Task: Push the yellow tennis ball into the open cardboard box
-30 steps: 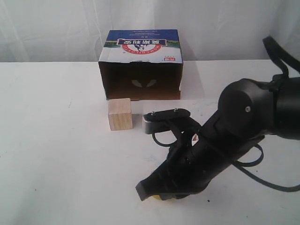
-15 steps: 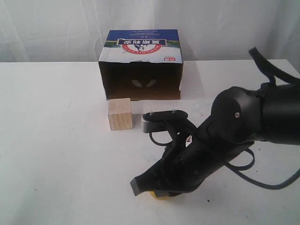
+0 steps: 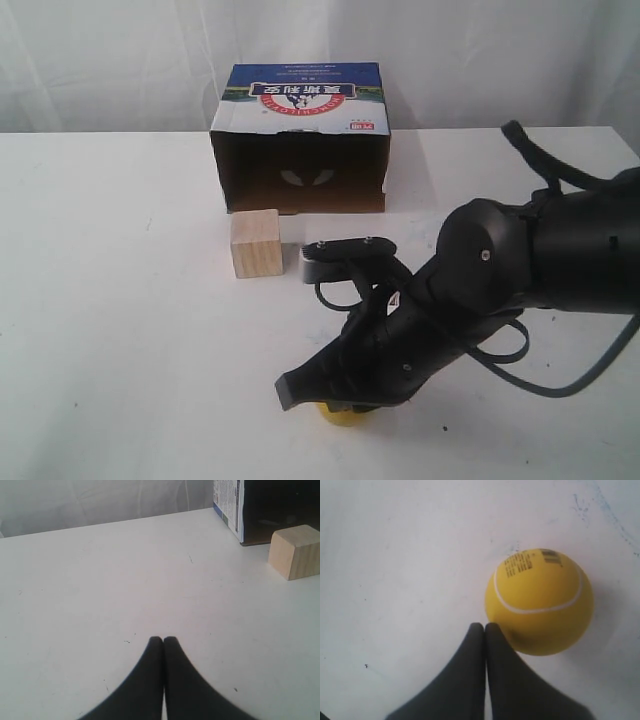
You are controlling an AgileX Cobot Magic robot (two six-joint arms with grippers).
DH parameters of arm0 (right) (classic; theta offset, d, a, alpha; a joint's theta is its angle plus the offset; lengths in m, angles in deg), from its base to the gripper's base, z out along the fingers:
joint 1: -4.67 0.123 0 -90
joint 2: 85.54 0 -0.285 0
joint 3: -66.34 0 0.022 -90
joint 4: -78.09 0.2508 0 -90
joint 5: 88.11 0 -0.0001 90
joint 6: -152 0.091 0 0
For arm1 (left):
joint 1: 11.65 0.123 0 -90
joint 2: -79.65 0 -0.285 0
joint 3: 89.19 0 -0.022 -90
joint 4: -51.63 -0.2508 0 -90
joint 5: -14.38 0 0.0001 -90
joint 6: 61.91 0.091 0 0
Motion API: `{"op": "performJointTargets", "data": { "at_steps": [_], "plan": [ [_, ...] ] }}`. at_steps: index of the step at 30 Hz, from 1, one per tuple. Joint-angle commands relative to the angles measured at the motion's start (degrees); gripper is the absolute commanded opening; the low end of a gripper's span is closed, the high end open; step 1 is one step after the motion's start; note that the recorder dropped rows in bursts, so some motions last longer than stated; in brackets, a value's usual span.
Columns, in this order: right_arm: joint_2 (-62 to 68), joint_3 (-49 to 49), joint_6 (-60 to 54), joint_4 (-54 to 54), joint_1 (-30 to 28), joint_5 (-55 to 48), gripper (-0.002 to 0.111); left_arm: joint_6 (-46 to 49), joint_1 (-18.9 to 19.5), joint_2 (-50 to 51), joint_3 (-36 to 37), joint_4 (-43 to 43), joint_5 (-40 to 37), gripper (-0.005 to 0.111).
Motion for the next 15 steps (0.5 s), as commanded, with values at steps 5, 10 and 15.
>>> {"op": "performJointTargets", "data": {
  "at_steps": [5,10,15],
  "plan": [
    [0.6,0.3,-0.2,-1.0,0.1,3.1,0.0,0.1,-0.4,-0.3,0.2,-0.2,0.5,0.0],
    [0.6,0.3,-0.2,-1.1,0.0,5.8,0.0,0.1,-0.4,-0.3,0.2,-0.2,0.5,0.0],
    [0.6,0.3,-0.2,-1.7,0.0,9.0,0.0,0.1,-0.4,-0.3,0.2,-0.2,0.5,0.0]
  ]
}}
